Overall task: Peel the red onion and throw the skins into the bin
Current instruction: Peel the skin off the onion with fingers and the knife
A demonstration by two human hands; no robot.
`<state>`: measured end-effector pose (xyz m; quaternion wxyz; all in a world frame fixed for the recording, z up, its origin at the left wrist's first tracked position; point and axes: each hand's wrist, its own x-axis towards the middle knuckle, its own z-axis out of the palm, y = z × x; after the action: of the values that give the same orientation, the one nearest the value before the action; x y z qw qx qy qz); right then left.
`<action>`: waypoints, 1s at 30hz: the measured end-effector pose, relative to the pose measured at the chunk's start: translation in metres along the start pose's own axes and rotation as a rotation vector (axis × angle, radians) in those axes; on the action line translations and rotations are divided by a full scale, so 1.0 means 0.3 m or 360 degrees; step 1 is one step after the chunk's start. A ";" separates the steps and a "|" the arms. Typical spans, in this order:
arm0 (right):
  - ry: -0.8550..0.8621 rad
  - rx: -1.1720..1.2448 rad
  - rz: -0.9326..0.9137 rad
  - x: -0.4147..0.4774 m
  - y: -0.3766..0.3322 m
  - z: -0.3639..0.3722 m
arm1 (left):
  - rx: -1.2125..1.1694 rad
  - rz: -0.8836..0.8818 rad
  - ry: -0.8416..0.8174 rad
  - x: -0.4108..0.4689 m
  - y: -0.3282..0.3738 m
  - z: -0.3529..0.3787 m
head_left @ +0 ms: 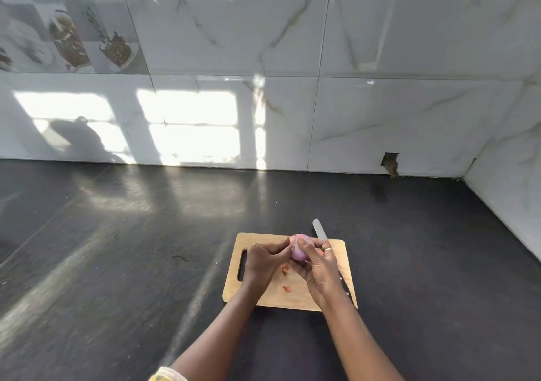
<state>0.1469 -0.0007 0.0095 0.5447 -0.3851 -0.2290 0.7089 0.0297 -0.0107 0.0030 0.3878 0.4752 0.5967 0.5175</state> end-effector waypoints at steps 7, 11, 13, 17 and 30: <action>0.0005 -0.0007 0.0008 0.009 -0.002 -0.001 | -0.0150 -0.0044 -0.0004 0.001 -0.013 -0.006; 0.0021 -0.0013 0.0010 0.009 -0.002 0.002 | -0.0169 -0.0060 -0.0016 0.008 -0.013 -0.005; 0.0027 -0.0015 0.0007 0.008 -0.001 0.003 | -0.0143 -0.0050 -0.0009 0.011 -0.012 -0.004; 0.0047 -0.0033 -0.0009 0.009 0.002 0.005 | -0.0101 -0.0030 0.0034 0.010 -0.020 -0.003; 0.0070 -0.0038 -0.0017 0.002 -0.001 0.005 | -0.0067 -0.0034 -0.0032 -0.003 -0.017 -0.009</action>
<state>0.1458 0.0003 0.0105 0.5488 -0.4058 -0.2275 0.6945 0.0265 -0.0124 -0.0015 0.4091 0.4658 0.5868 0.5210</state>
